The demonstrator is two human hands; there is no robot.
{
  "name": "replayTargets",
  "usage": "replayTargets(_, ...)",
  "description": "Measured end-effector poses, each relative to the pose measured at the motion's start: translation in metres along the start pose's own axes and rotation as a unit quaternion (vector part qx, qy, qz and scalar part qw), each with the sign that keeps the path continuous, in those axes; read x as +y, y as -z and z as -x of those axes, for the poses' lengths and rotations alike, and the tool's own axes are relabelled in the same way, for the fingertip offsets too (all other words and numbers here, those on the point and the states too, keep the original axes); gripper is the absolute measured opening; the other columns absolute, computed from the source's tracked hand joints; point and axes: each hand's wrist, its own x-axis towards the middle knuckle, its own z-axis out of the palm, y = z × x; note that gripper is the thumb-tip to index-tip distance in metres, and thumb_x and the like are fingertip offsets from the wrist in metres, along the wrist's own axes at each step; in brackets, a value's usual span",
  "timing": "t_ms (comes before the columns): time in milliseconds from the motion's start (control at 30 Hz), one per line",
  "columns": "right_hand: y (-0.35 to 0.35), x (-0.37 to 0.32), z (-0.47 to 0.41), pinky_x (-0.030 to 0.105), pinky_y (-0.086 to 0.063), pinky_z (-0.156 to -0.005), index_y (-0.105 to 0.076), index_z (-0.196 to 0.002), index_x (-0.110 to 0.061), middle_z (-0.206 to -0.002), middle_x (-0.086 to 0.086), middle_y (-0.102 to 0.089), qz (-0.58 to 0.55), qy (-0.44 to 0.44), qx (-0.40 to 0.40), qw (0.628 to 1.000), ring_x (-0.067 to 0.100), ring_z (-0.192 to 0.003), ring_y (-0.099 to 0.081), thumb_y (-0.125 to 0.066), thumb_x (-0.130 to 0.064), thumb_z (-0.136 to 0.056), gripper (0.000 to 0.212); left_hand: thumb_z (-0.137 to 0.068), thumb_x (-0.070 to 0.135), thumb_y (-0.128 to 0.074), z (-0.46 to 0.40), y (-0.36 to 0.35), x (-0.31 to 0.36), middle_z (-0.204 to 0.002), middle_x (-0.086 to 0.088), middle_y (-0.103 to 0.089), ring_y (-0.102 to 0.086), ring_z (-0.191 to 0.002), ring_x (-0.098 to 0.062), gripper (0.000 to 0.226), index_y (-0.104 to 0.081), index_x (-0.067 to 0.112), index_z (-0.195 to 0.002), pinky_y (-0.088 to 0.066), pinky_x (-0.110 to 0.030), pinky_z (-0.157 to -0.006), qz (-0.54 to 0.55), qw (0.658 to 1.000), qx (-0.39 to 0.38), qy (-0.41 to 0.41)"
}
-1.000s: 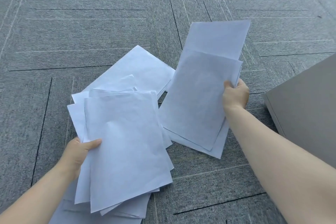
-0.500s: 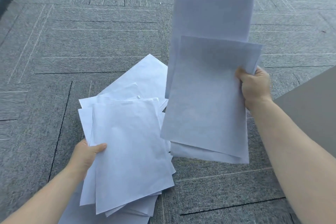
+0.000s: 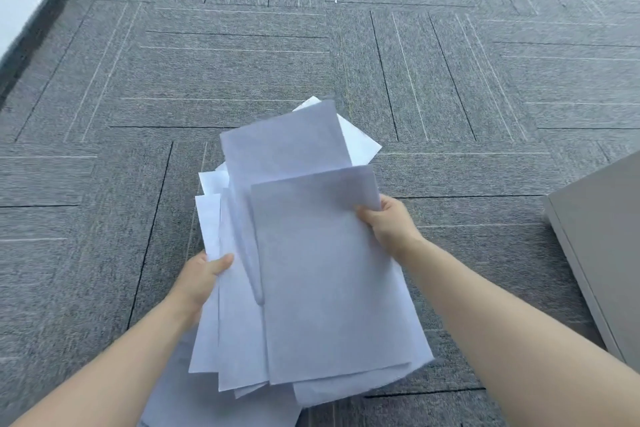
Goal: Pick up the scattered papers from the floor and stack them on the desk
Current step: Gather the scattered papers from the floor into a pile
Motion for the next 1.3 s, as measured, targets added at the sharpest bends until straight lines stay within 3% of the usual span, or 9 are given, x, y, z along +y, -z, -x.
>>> replayTargets(167,-0.030,0.018,0.003,0.050,-0.057,-0.082,-0.070,-0.089,-0.013,-0.090,0.012,-0.074,0.003,-0.041,-0.013,0.999,0.026,-0.079,-0.068,-0.060,-0.006,-0.091,0.012,-0.084,0.034,-0.067,0.002,0.002,-0.002,-0.113,-0.007,-0.071,-0.065,-0.107,-0.025,0.043,-0.061,0.009,-0.118,-0.044,-0.048,-0.101,0.000,0.999,-0.040,-0.016)
replayTargets(333,-0.059,0.025,0.011,0.049,-0.057,-0.085,-0.070,-0.093,-0.010,-0.097,0.016,-0.074,-0.024,-0.074,-0.051,0.996,0.028,-0.084,-0.069,-0.062,-0.014,-0.094,0.009,-0.079,-0.002,-0.068,0.004,-0.005,-0.007,-0.099,-0.015,-0.072,-0.068,-0.084,-0.031,0.027,-0.064,0.010,-0.103,-0.055,-0.041,-0.077,-0.028,0.999,-0.034,-0.025)
replayTargets(433,-0.069,0.025,0.010,0.046,-0.058,-0.085,-0.068,-0.089,-0.015,-0.095,0.011,-0.074,0.009,-0.060,-0.061,0.996,0.029,-0.086,-0.071,-0.061,-0.022,-0.095,0.012,-0.079,-0.007,-0.066,0.000,0.000,-0.009,-0.098,-0.016,-0.070,-0.066,-0.082,-0.030,0.025,-0.064,0.012,-0.094,-0.054,-0.043,-0.079,-0.047,0.998,0.001,-0.041)
replayTargets(533,-0.070,0.024,0.004,0.039,-0.049,-0.069,-0.055,-0.070,-0.019,-0.069,0.000,-0.060,0.114,-0.032,-0.006,0.993,0.024,-0.067,-0.058,-0.057,-0.040,-0.093,0.031,-0.078,-0.007,-0.066,-0.002,0.014,-0.009,-0.090,-0.009,-0.072,-0.068,-0.072,-0.022,0.026,-0.064,0.010,-0.097,-0.055,-0.034,-0.069,-0.043,0.998,0.023,-0.046)
replayTargets(600,-0.066,0.023,0.000,0.038,-0.049,-0.070,-0.060,-0.078,-0.020,-0.077,0.001,-0.064,0.159,-0.026,0.044,0.986,0.025,-0.071,-0.060,-0.054,-0.040,-0.091,0.025,-0.078,-0.007,-0.066,-0.001,0.026,-0.007,-0.080,-0.001,-0.074,-0.069,-0.066,-0.015,0.027,-0.064,0.010,-0.100,-0.054,-0.029,-0.061,-0.036,0.998,0.036,-0.046)
replayTargets(767,-0.044,0.014,-0.013,0.036,-0.047,-0.079,-0.046,-0.138,-0.022,-0.132,0.006,-0.055,0.334,-0.039,0.086,0.938,0.027,-0.108,-0.059,-0.055,-0.025,-0.089,0.050,-0.080,-0.003,-0.065,0.004,0.065,-0.009,-0.096,-0.012,-0.071,-0.067,-0.082,-0.029,0.026,-0.066,0.008,-0.102,-0.053,-0.041,-0.077,0.004,0.998,0.056,-0.025)
replayTargets(900,-0.042,0.008,-0.022,0.040,-0.047,-0.084,-0.043,-0.137,-0.023,-0.136,0.008,-0.046,0.393,-0.045,0.048,0.917,0.029,-0.113,-0.057,-0.068,-0.042,-0.082,0.064,-0.080,-0.004,-0.063,0.012,0.086,-0.013,-0.090,-0.004,-0.075,-0.071,-0.072,-0.025,0.023,-0.067,0.009,-0.098,-0.053,-0.042,-0.077,0.008,0.998,0.065,-0.020)
replayTargets(1067,-0.055,-0.002,-0.029,0.046,-0.045,-0.092,-0.038,-0.133,-0.015,-0.136,0.014,-0.044,0.477,-0.068,0.052,0.875,0.035,-0.125,-0.048,-0.079,-0.055,-0.070,0.085,-0.081,-0.002,-0.064,0.020,0.101,-0.014,-0.104,-0.014,-0.070,-0.066,-0.095,-0.035,0.023,-0.067,0.014,-0.098,-0.049,-0.053,-0.091,0.001,0.997,0.071,-0.005)
replayTargets(1300,-0.075,-0.009,-0.030,0.042,-0.045,-0.092,-0.052,-0.127,-0.006,-0.130,0.014,-0.055,0.459,-0.047,0.132,0.877,0.034,-0.120,-0.055,-0.057,-0.060,-0.084,0.070,-0.081,-0.002,-0.063,0.024,0.108,-0.018,-0.105,-0.016,-0.070,-0.066,-0.096,-0.037,0.024,-0.067,0.011,-0.100,-0.049,-0.054,-0.091,0.012,0.997,0.074,0.002)
